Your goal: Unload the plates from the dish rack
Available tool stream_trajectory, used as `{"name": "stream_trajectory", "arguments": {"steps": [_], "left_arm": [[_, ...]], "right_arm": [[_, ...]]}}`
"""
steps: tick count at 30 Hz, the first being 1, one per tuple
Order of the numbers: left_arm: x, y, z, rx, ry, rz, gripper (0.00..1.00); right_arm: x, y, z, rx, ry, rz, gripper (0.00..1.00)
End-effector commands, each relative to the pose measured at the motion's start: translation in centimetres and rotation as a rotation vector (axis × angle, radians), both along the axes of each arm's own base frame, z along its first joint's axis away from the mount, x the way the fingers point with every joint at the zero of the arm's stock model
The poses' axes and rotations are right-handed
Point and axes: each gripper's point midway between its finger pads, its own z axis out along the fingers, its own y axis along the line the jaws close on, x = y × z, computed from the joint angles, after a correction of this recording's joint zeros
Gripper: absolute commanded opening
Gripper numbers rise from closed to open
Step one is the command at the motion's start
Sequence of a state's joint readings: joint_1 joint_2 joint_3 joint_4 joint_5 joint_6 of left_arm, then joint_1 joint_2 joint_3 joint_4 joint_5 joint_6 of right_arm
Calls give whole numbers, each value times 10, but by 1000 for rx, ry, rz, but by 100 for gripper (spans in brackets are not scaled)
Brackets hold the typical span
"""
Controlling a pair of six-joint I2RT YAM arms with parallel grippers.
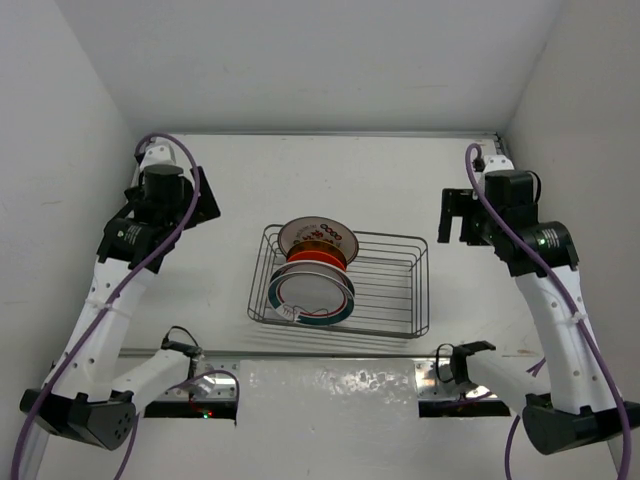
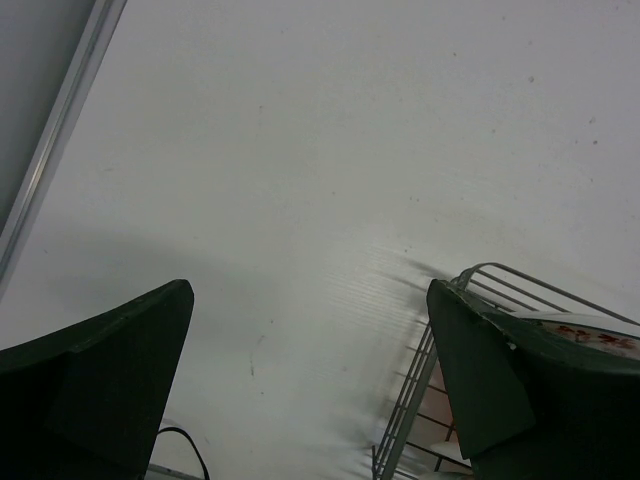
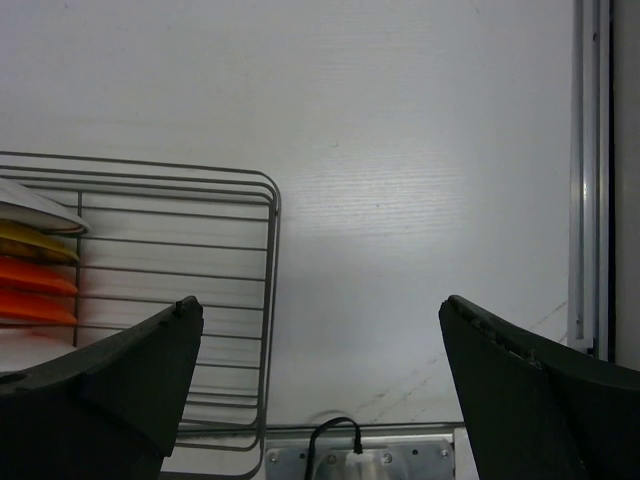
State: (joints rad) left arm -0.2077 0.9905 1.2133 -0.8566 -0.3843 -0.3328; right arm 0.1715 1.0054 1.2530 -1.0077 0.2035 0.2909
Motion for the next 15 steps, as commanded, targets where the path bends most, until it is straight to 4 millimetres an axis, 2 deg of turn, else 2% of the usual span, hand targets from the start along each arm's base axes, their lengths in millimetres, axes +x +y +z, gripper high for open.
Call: {"name": "stream_trajectory", "arguments": {"steps": [1,3,4,5,7,8,9,10,11,12,13,14,15], "left_arm": [[9,-2,16,15,-50,-14,100],[10,-3,16,10,-57,-19,100],[10,-5,12,6,-50,-28,100],[10,-6,12,2,-52,-32,100],[11,-11,10,-14,-52,-56,100],[12,-13,11,-20,-56,-63,100],[12,-17,11,-30,-58,-87,100],[13,-19,12,-36,-62,-100,100],[13,-21,11,-39,-60,-113,100],[14,-23,8,-40,-52,-124,100],[14,-27,7,-50,-53,-143,100],[15,-30,4,-58,-50,-154,100],[14,-33,3,-73,-53,-169,100]], "right_arm": [[16,10,9,-4,-88,104,99],[26,28,11,22,-129,223,99],[43,37,20,36,-212,269,99],[47,59,14,88,-214,385,99],[62,83,18,90,-246,531,99],[71,113,14,53,-224,649,99],[77,126,10,-7,-214,708,99],[77,154,21,-97,-248,844,99],[90,167,0,-143,-187,887,98],[95,178,-2,-169,-181,927,97],[101,197,9,-206,-223,989,95],[107,207,6,-227,-228,1011,94],[114,217,-9,-246,-206,1042,92]]}}
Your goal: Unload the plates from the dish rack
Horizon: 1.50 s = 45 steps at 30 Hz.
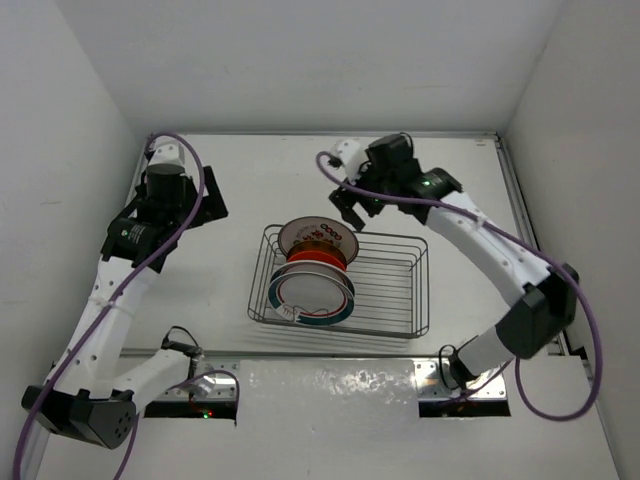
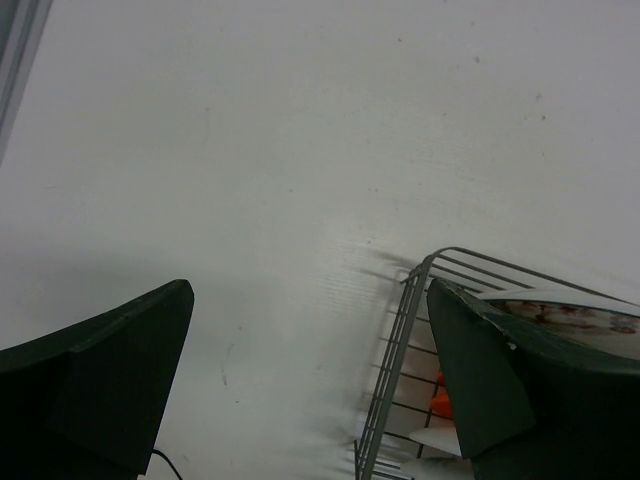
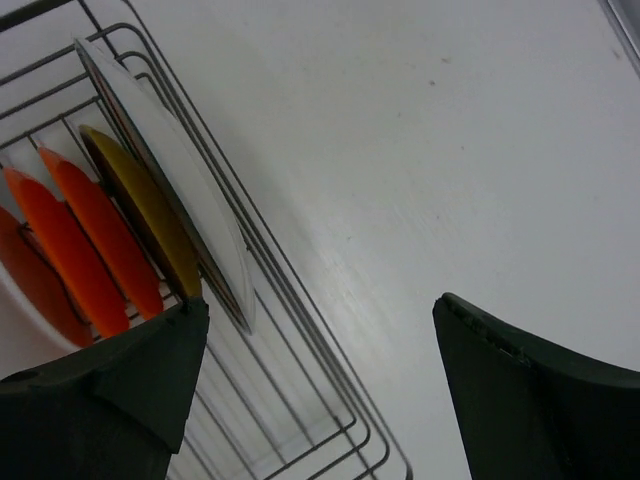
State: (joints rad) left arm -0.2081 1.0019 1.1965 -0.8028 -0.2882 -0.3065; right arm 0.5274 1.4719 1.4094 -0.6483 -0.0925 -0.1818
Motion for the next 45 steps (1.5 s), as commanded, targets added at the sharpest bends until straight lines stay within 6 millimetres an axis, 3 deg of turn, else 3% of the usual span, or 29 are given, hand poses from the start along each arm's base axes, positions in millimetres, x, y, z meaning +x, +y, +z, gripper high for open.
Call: {"name": "stream_trajectory", "arguments": {"steps": [1,3,7,11,15,17,18,21,24,28,29,31,32,37,38,41,45], "left_arm": [[5,-18,7,-47,-53,-84,100],[3,-21,3,-64,-51,-97,100],[-2,-20,-2,-61,-45,-99,100],[-6,-13,-9,-33,-30,-80,100],[-6,-13,-12,-37,-30,-75,100],[-5,-14,-12,-43,-32,-75,100],[-4,-15,-10,-46,-38,-76,100],[-2,-19,-7,-63,-53,-89,100],[1,-27,-4,-92,-68,-120,100],[6,-52,9,-167,-117,-236,100],[12,-58,18,-182,-158,-265,100],[13,-80,27,-227,-194,-391,100],[18,-88,41,-242,-261,-436,100],[25,-127,71,-305,-377,-674,100],[26,-134,82,-311,-423,-718,100],[33,-149,88,-327,-444,-818,98],[55,-158,66,-315,-380,-859,91]], "right_arm": [[24,40,23,-66,-183,197,90],[31,57,3,-94,-158,238,83],[25,81,-14,-120,-118,330,73],[15,91,-32,-112,-85,375,63],[8,96,-51,-135,-46,406,40],[4,98,-50,-122,-39,414,25],[3,98,-44,-106,-52,407,6],[2,97,-37,-72,-84,391,5],[0,95,-24,-52,-108,376,0],[7,92,17,13,-199,294,0],[11,88,40,38,-243,246,0],[15,83,64,60,-287,194,0],[17,78,85,80,-312,149,0],[13,65,136,137,-332,62,0],[13,64,137,140,-317,48,0],[12,61,150,208,-266,4,0],[0,68,174,426,-170,63,0]]}}
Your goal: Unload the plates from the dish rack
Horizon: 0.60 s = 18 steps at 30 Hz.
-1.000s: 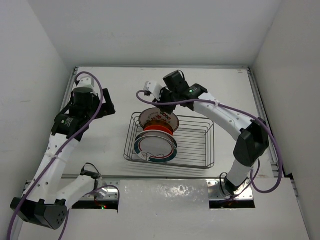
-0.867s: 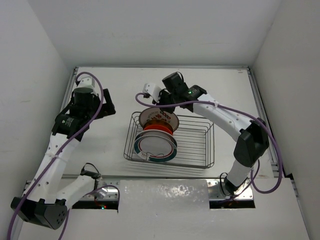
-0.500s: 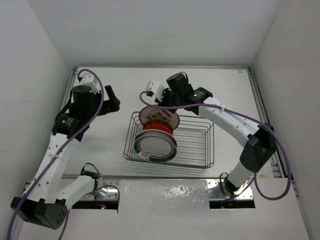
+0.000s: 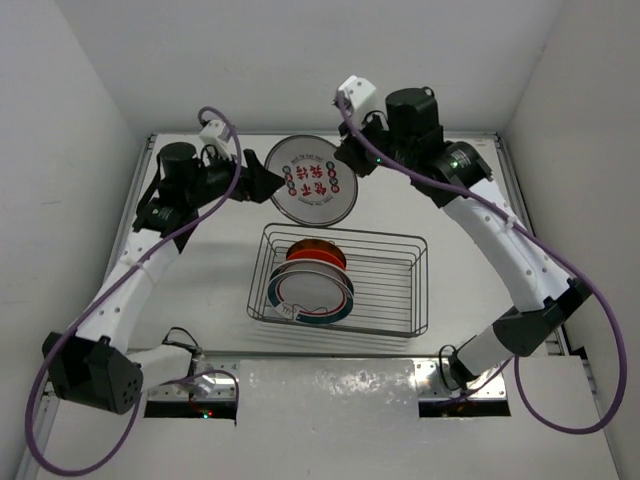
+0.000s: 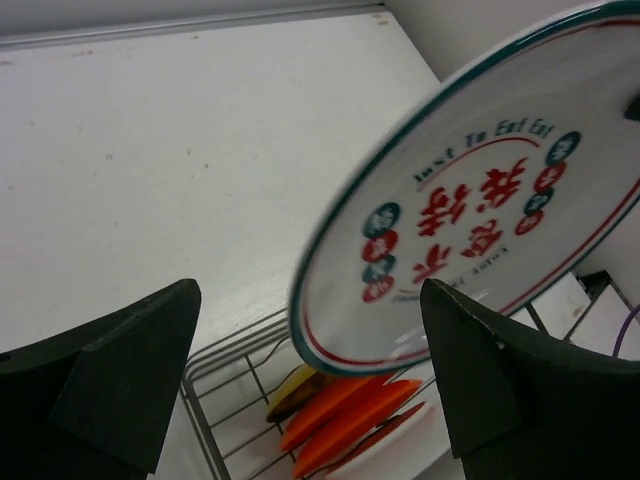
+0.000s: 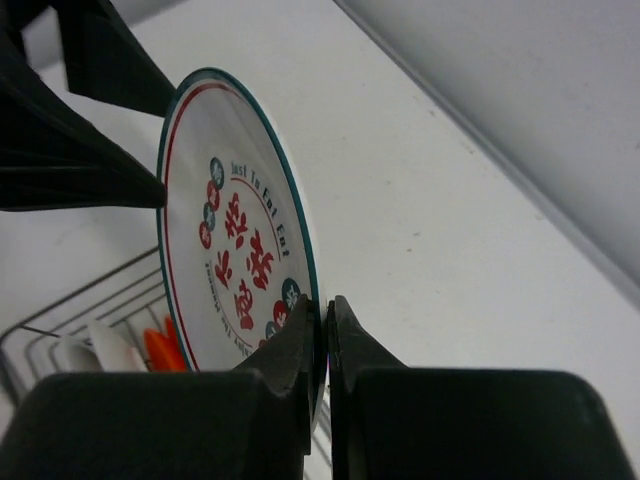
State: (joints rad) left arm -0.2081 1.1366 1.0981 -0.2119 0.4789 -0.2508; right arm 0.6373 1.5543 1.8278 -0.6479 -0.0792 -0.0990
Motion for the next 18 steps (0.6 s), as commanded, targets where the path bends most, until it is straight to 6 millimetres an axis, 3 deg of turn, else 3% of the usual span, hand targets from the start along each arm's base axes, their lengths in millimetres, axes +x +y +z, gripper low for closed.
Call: {"name": "stream_trajectory", "arguments": {"steps": [1,3,6,7,8,10,15,17,18], "left_arm": [[8,-20,23,-10,-112,-139,88],[13,-25,17,-43,-79,-177,82],[6,-41,23,-123,-79,-302,52],[7,-44,29,-141,-106,-323,29],[8,-47,28,-164,-83,-333,17],[14,-49,29,-184,-75,-344,0],[34,-51,27,-221,-35,-315,0],[57,-39,24,-238,-13,-202,0],[66,-33,25,-249,-12,-159,0]], "right_arm": [[-7,-4,36,247,81,28,0],[-8,-9,46,324,91,55,0],[-1,-13,50,426,120,86,0],[0,-13,48,428,127,90,0],[2,-13,47,429,132,87,0],[9,-8,39,439,153,90,0],[24,-1,29,485,183,93,0],[33,0,17,483,206,86,0],[37,-1,14,490,214,83,5]]}}
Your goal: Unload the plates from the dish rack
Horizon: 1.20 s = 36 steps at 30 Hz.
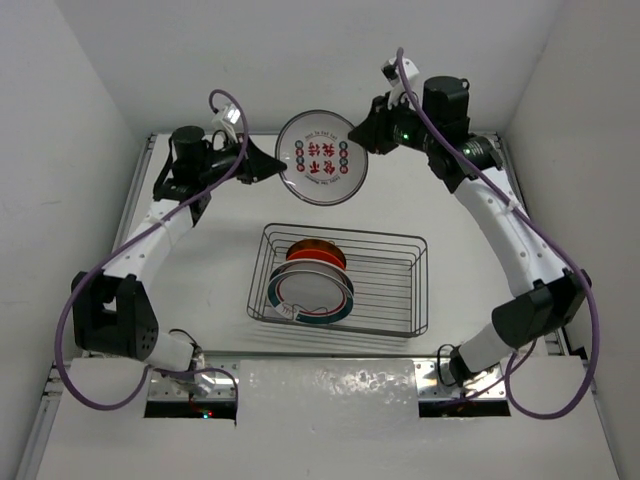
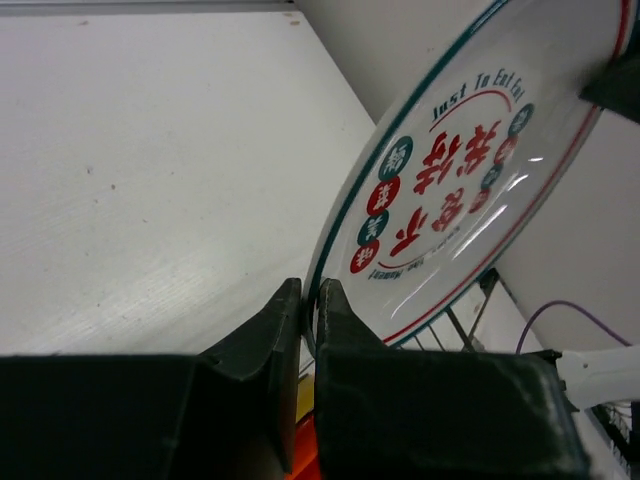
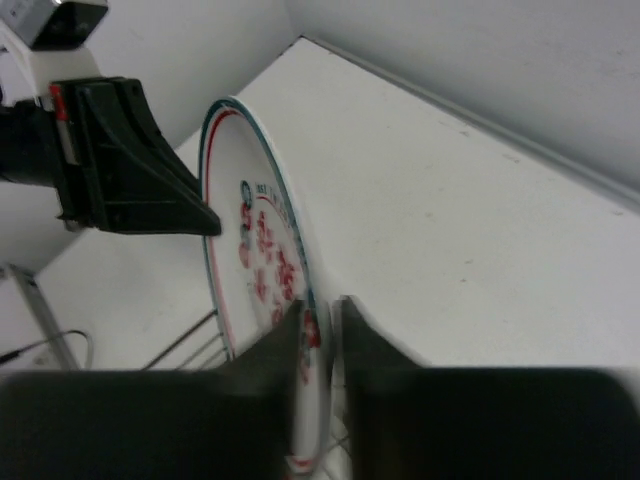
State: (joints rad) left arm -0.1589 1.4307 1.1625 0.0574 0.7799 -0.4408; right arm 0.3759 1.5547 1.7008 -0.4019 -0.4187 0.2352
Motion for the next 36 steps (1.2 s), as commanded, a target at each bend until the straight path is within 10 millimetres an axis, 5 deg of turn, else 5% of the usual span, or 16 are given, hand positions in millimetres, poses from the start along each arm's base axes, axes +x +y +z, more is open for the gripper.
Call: {"name": "stream_trajectory", "arguments": {"steps": [1,3,7,11,12,16,19,26,28,29,31,33,36], "left_arm": [[30,11,37,-78,-77,115,0],[52,36,36,-99,-57,245,0],[103,93,3,-171,116,512,0],[146,141,-44,-93,232,695,0],[157,147,-76,-63,287,706,0],[174,157,-136,-38,381,695,0],[177,163,-173,-51,450,680,0],[171,159,-236,-22,610,642,0],[170,157,-248,-9,646,635,12],[165,159,-254,3,680,641,32],[156,162,-256,30,711,665,53],[145,167,-258,56,731,702,100],[134,180,-215,104,683,774,100]], "right_arm": [[1,32,2,124,32,120,50],[15,27,-14,103,59,79,99],[45,-5,-52,24,144,-100,99],[32,-16,-58,-36,126,-130,99],[26,-13,-59,-67,119,-103,99],[-32,4,-89,-427,40,105,99],[-67,8,-101,-490,20,200,96],[-144,34,-100,-501,-39,447,65],[-156,41,-101,-475,-41,497,60],[-161,44,-102,-468,-35,517,53],[-174,54,-108,-482,-24,572,46],[-188,63,-119,-523,-6,619,40],[-203,73,-131,-568,-14,646,40]]}}
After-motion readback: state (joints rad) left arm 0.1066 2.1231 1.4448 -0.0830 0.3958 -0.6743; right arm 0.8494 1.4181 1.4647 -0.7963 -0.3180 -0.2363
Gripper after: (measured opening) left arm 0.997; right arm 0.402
